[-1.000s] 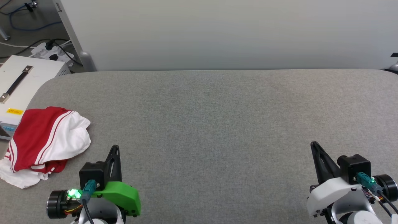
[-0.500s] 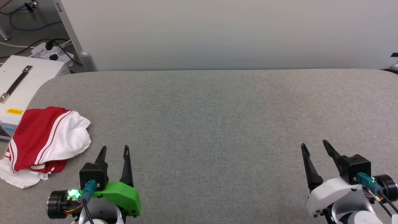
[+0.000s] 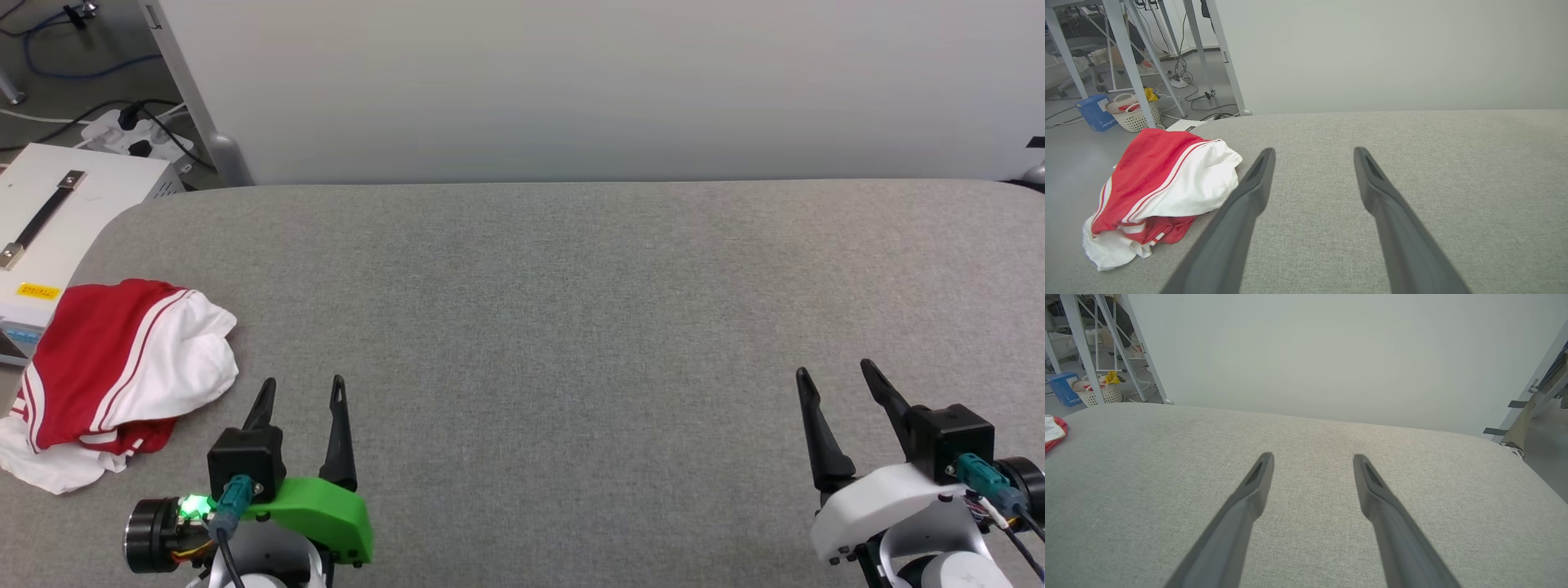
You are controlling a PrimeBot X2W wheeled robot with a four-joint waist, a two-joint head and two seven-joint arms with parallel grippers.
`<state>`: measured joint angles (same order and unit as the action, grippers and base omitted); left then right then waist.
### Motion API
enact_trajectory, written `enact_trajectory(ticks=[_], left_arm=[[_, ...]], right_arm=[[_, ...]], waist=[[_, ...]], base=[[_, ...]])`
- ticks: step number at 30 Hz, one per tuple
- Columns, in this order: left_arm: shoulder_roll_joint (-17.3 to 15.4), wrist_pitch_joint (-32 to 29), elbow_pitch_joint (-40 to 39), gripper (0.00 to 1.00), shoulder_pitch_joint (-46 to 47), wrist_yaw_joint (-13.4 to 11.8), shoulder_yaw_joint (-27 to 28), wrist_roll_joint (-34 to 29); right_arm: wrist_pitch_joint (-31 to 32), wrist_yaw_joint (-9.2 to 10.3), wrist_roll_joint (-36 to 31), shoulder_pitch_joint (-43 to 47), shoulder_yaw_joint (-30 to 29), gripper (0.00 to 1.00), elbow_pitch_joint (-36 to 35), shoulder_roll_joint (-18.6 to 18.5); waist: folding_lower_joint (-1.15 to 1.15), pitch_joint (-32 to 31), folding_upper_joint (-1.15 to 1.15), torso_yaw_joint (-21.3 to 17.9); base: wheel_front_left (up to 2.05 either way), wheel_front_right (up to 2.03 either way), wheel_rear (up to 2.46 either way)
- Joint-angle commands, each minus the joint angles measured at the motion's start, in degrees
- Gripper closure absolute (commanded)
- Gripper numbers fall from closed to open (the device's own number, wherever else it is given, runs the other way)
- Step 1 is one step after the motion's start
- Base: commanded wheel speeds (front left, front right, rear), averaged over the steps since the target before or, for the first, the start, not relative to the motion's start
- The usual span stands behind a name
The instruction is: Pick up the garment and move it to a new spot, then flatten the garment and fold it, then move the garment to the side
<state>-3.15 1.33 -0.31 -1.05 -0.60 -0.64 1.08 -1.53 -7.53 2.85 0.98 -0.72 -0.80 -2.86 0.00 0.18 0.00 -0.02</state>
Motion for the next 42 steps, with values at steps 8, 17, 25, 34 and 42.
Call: enact_trajectory(ticks=[8,17,25,34,42], left_arm=[[0.1,1.5,-0.5,0.00,0.6,-0.6,-0.5,0.7],[0.1,2.6,-0.7,0.00,0.6,-0.8,-0.8,1.3],[0.1,3.6,-0.8,0.00,0.7,-1.0,-1.3,2.0],[0.1,4.6,-0.8,0.00,0.7,-1.0,-1.6,2.6],[0.1,5.6,-0.8,0.00,0.7,-1.0,-2.0,3.0]], right_arm=[[-1.5,0.01,2.4,-0.1,-0.5,0.00,-1.2,0.0],[-2.6,0.01,4.3,0.1,-0.6,0.00,-2.1,0.0],[-3.5,0.01,6.0,0.4,-0.8,0.00,-2.4,0.0],[-4.5,0.02,7.6,0.7,-0.8,0.00,-2.6,0.0],[-5.5,0.02,8.5,0.9,-0.7,0.00,-2.6,0.0]], waist=[[0.00,0.1,0.00,0.0],[0.00,0.2,0.00,-0.1],[0.00,0.2,0.00,-0.1],[0.00,0.2,0.00,0.0],[0.00,0.4,0.00,-0.1]], base=[[0.00,0.00,0.00],[0.00,0.00,0.00],[0.00,0.00,0.00],[0.00,0.00,0.00],[0.00,0.00,0.00]])
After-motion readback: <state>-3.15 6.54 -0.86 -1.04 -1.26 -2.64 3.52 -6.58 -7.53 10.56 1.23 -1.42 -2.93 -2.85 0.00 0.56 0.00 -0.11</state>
